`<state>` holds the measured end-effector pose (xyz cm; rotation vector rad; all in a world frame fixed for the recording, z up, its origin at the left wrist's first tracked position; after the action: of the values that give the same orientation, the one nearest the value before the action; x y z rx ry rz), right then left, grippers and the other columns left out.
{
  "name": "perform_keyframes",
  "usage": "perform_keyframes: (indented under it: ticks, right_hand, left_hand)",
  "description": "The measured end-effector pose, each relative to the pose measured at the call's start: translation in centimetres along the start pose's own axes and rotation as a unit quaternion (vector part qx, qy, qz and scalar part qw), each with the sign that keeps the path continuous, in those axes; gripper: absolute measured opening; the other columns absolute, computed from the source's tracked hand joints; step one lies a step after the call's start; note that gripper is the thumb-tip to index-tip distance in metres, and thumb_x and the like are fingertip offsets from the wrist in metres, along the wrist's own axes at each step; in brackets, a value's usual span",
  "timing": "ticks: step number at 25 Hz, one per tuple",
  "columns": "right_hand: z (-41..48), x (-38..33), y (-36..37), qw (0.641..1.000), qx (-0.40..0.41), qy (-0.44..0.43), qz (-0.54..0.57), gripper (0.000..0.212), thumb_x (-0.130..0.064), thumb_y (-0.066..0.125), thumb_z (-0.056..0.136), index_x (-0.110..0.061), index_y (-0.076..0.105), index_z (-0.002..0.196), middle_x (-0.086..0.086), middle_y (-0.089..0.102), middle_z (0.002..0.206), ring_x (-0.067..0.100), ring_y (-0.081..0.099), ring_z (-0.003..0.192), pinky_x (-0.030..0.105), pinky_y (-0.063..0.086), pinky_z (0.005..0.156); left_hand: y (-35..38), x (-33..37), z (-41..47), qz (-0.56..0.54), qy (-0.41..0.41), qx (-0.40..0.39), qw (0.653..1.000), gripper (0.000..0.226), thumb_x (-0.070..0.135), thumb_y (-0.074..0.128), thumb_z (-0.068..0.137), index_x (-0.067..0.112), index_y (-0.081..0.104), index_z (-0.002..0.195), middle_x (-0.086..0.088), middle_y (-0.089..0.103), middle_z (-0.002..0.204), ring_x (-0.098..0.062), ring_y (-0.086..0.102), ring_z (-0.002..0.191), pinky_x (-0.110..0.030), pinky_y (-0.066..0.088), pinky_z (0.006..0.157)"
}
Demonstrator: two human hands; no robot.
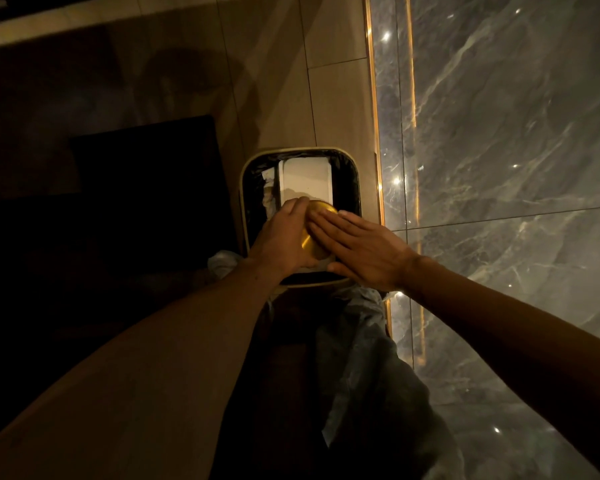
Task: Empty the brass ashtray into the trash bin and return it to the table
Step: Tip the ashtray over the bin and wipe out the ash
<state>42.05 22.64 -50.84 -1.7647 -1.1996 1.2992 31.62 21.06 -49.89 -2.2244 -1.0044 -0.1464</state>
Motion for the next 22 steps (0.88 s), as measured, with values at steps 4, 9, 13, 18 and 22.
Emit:
perform_keyframes:
  ticks: [4,9,13,18,22]
  right_hand:
    - [-0.10,-0.10,0.05,1.000,0.004,0.006,0.014,0.067,-0.048,0.011,0.102,-0.004,0.016,0.153,0.017,0.019,0.160,0.028,0.011,0.149,0.041,0.007,0.120]
    - [-0.31,-0.16,-0.15,0.999,0.021,0.016,0.041,0.065,-0.047,0.009,0.103,-0.005,0.016,0.151,0.017,0.021,0.159,0.029,0.013,0.147,0.039,0.007,0.120]
    - [-0.49,-0.10,-0.16,0.999,0.016,0.014,0.047,0.066,-0.048,0.007,0.102,-0.004,0.017,0.151,0.018,0.023,0.158,0.029,0.013,0.147,0.039,0.007,0.120]
    - [-0.27,0.03,-0.26,0.999,0.012,0.021,0.049,0.068,-0.049,0.009,0.102,-0.004,0.020,0.152,0.017,0.021,0.159,0.029,0.013,0.148,0.040,0.008,0.121]
    - [-0.14,0.07,-0.40,0.998,0.007,0.029,0.051,0.071,-0.051,0.002,0.101,-0.004,0.020,0.151,0.018,0.023,0.159,0.029,0.013,0.148,0.042,0.010,0.122]
  left_hand:
    - [0.11,-0.07,-0.09,0.001,-0.001,-0.005,1.000,0.115,0.042,0.089,0.058,0.011,0.026,0.150,-0.007,0.036,0.153,-0.027,0.040,0.137,-0.036,0.037,0.108]
    - [0.06,-0.16,-0.31,-0.002,-0.006,-0.006,1.000,0.115,0.042,0.088,0.060,0.011,0.025,0.151,-0.007,0.033,0.155,-0.027,0.036,0.140,-0.036,0.033,0.110]
    - [0.51,-0.60,-0.10,0.017,-0.015,-0.014,1.000,0.117,0.042,0.088,0.061,0.012,0.021,0.152,-0.007,0.030,0.156,-0.028,0.036,0.140,-0.039,0.034,0.110]
    - [0.61,-0.92,0.05,0.025,-0.024,-0.010,0.999,0.118,0.043,0.089,0.059,0.013,0.022,0.151,-0.005,0.031,0.156,-0.028,0.037,0.139,-0.039,0.036,0.109]
    - [0.45,-0.80,0.16,0.025,-0.017,-0.005,1.000,0.115,0.040,0.089,0.060,0.014,0.024,0.151,-0.006,0.032,0.155,-0.027,0.037,0.139,-0.039,0.035,0.109]
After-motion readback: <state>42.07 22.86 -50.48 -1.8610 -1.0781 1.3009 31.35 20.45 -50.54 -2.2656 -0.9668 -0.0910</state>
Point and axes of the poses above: each hand's wrist, its own z-axis towards the middle knuckle, its own y-axis out of the palm, x = y × z, the point moved 9 cm from there along z, towards the middle knuckle
